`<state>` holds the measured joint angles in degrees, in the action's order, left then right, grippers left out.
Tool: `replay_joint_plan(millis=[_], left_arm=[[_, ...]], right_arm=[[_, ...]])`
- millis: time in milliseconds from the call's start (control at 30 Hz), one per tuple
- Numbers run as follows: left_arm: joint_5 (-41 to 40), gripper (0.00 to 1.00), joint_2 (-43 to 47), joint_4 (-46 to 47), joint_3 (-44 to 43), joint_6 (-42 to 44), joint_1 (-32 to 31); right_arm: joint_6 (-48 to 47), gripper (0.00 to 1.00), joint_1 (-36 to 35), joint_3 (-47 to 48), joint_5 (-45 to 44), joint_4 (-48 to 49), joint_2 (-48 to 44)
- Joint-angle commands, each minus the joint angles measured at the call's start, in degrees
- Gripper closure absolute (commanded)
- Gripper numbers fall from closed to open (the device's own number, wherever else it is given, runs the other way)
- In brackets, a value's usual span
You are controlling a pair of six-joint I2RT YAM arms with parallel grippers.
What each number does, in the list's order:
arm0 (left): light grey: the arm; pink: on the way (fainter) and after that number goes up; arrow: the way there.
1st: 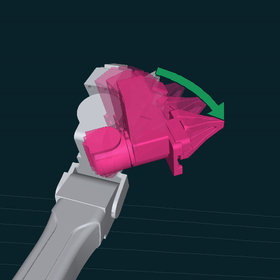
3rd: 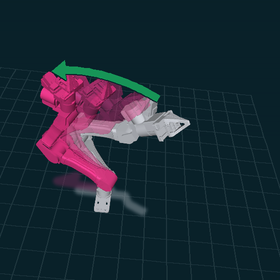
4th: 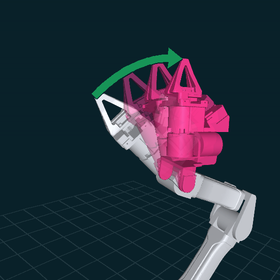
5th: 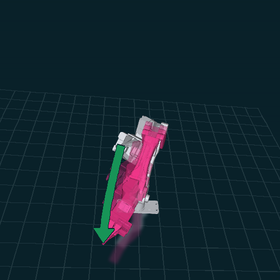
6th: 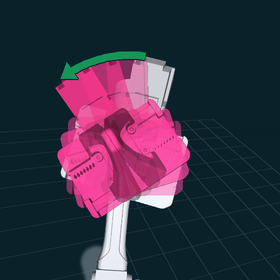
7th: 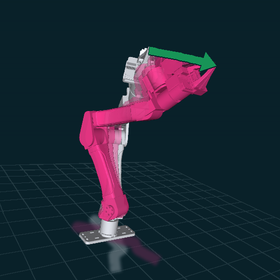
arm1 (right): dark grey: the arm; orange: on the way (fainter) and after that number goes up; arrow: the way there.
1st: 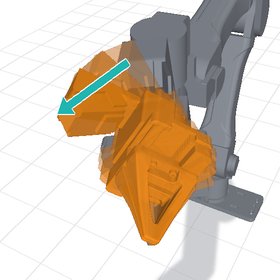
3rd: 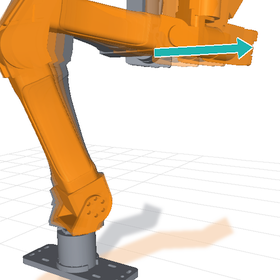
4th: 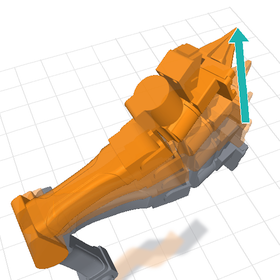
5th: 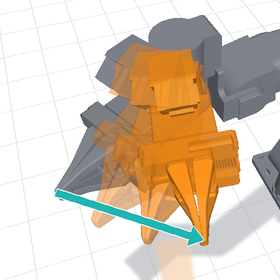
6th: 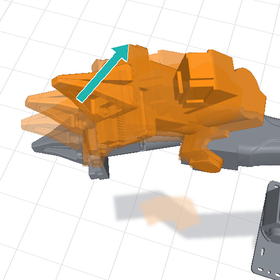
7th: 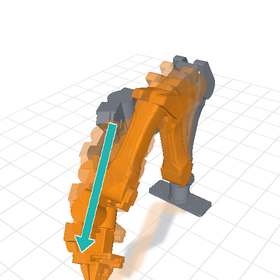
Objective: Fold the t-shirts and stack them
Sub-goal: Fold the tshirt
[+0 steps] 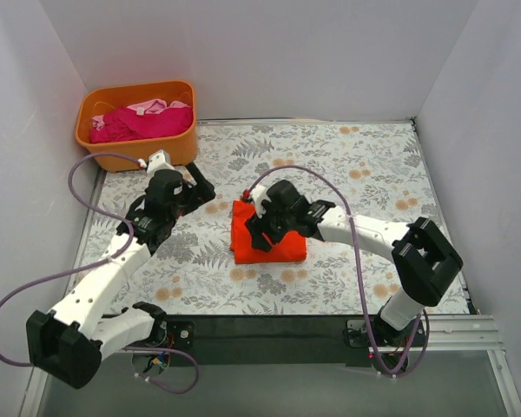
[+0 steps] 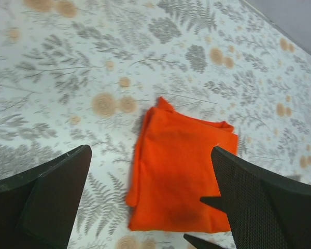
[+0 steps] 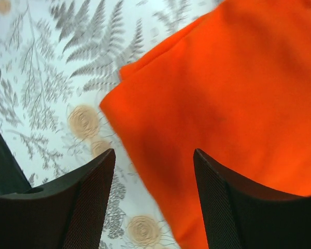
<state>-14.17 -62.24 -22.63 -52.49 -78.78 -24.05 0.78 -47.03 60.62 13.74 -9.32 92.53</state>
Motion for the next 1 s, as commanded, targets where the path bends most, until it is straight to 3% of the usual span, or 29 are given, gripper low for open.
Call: replay_joint_plan(millis=[0, 267, 567, 633, 833, 967], left_arm=[[-10.2, 0.06, 7.2, -6.3, 3.5, 1.7, 0.4], [-9.1, 0.06, 21.5, -12.5, 9.2, -2.7, 0.4], [-7.8, 0.06, 23.9, -15.5, 11.1, -3.1, 0.4], [-7.8, 0.06, 23.5, -15.7, 11.2, -3.1, 0.4], [-4.6, 0.06, 20.2, -14.5, 11.3, -4.9, 0.5], [1.2, 0.06, 16.6, -12.1, 10.9, -7.2, 0.5]], right_arm=[[-6.3, 0.42, -7.3, 4.3, -10.2, -6.3, 1.7], [-7.5, 0.44, -15.9, 11.1, -15.4, -8.9, 10.3], [-9.0, 0.51, -19.8, 15.2, -20.9, -11.0, 18.2], [-9.0, 0.55, -20.2, 15.6, -22.3, -11.2, 19.6], [-9.3, 0.98, -20.4, 16.5, -24.2, -12.5, 20.7], [-8.6, 0.99, -19.5, 13.6, -23.2, -9.1, 14.6]])
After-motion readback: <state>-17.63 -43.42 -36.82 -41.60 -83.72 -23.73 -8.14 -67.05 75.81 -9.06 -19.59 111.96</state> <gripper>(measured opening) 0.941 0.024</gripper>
